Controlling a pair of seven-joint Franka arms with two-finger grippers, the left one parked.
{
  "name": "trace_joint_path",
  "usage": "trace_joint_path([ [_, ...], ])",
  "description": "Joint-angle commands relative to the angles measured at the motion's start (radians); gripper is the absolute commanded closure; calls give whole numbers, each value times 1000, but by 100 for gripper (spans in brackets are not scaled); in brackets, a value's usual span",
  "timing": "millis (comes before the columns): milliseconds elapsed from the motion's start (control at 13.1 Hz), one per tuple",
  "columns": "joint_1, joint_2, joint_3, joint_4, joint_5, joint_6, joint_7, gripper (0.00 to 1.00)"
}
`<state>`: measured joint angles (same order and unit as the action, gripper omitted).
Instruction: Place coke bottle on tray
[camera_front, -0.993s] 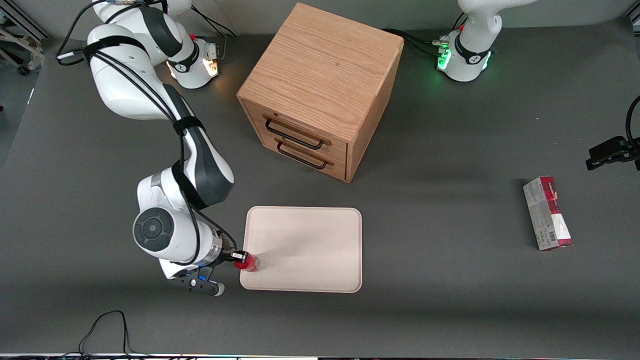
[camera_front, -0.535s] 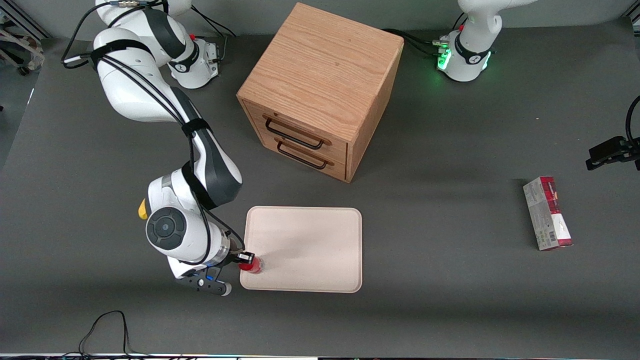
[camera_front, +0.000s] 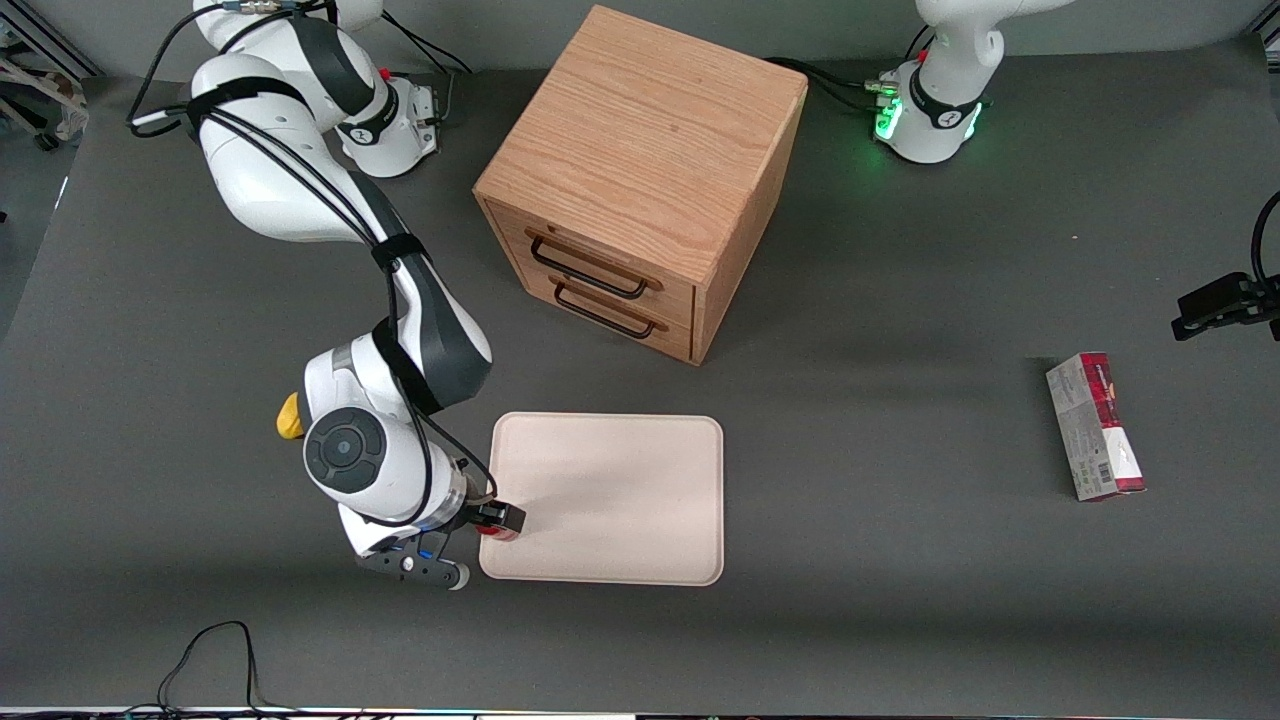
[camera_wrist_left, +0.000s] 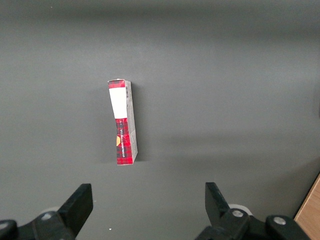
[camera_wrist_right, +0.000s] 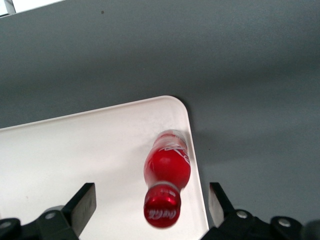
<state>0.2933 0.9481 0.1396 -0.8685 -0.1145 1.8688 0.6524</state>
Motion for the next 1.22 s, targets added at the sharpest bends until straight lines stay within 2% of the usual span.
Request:
trace_joint_path([
  [0, 7, 0, -3, 29, -24, -19, 26, 0],
  [382, -3, -58, -3, 11, -30, -157, 7, 0],
  [535, -32, -139, -2, -70, -19, -226, -40, 0],
  [917, -181, -513, -5, -531, 81, -201, -337, 0],
  [1146, -246, -752, -37, -810, 85, -159, -503, 0],
])
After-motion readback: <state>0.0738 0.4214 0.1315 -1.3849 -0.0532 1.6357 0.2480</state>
